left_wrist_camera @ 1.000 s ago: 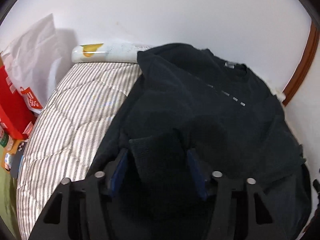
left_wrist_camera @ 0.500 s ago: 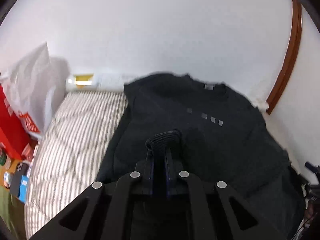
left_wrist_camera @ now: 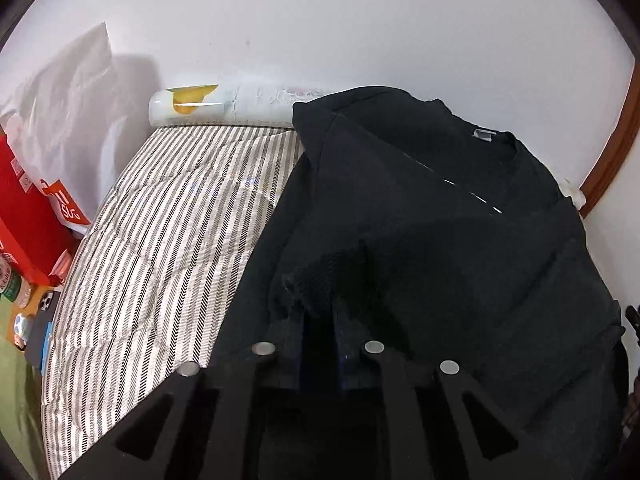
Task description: Fold small clothes
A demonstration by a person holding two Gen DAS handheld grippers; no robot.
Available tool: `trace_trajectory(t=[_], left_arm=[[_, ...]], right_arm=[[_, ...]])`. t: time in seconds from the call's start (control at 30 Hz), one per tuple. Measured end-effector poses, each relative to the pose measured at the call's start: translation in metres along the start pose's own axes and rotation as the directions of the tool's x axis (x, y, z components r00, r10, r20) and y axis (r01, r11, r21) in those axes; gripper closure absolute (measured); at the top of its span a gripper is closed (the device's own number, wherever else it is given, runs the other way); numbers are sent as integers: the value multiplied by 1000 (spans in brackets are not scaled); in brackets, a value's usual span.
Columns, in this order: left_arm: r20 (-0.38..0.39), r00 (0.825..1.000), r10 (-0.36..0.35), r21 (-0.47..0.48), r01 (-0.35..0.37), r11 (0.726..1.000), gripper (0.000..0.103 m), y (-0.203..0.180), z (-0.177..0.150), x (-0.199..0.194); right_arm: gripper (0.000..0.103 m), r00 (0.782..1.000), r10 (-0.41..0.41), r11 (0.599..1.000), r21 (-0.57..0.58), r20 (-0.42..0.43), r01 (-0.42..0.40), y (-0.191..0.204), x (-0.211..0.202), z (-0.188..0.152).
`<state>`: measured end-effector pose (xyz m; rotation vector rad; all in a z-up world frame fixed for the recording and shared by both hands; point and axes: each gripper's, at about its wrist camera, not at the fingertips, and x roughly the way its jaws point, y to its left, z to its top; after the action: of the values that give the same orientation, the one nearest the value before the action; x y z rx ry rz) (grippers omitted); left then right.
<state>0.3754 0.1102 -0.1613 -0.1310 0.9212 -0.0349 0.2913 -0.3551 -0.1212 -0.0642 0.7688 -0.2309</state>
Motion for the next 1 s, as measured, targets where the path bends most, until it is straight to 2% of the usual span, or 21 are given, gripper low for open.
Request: trace_trajectory(t=[0.07,0.13,0.17,0.27,0.33,0.4,0.6,0.7,0.87,1.0], left_arm=[[-9,1000,1,0,-1,1000,80,2,0,-1],[-8,1000,-2,8,2,1000,73,1,-2,-5],[-5,1000,5,16,-5,1000,67,0,-4,-6],[9,1000,12,40,-12,999,58,-2,-12,-15],[12,1000,9,45,-10,999,53,-3,-16,-20],[16,1000,3,47,-4,999,51,-4,-22,-27],[39,999,16,15,-16,1000,51,5,-50,-58],[38,999,1,-8,-1,1000,51,12,-66,-75],[18,1000,2,-44,-1,999,51,23,-101,-103],[5,1000,-17,-56,17,998,51,28,-130,-118]], right_arm=[[14,1000,12,1000,21,-19,-11,-4,11,1],[21,997,-22,1000,12,-79,23,-3,29,-1],[26,994,-37,999,4,-103,38,-3,36,-4],[27,983,-57,998,-5,-176,57,-5,52,-14],[27,982,-55,998,19,-179,59,-10,49,-17],[34,981,-64,998,9,-183,67,-13,43,-17],[34,992,-36,999,24,-117,39,-24,-5,-28],[34,997,-12,999,31,-79,14,-27,-39,-38],[34,998,27,999,29,-57,-25,-30,-88,-65],[34,999,12,1000,20,-48,-11,-32,-111,-91]])
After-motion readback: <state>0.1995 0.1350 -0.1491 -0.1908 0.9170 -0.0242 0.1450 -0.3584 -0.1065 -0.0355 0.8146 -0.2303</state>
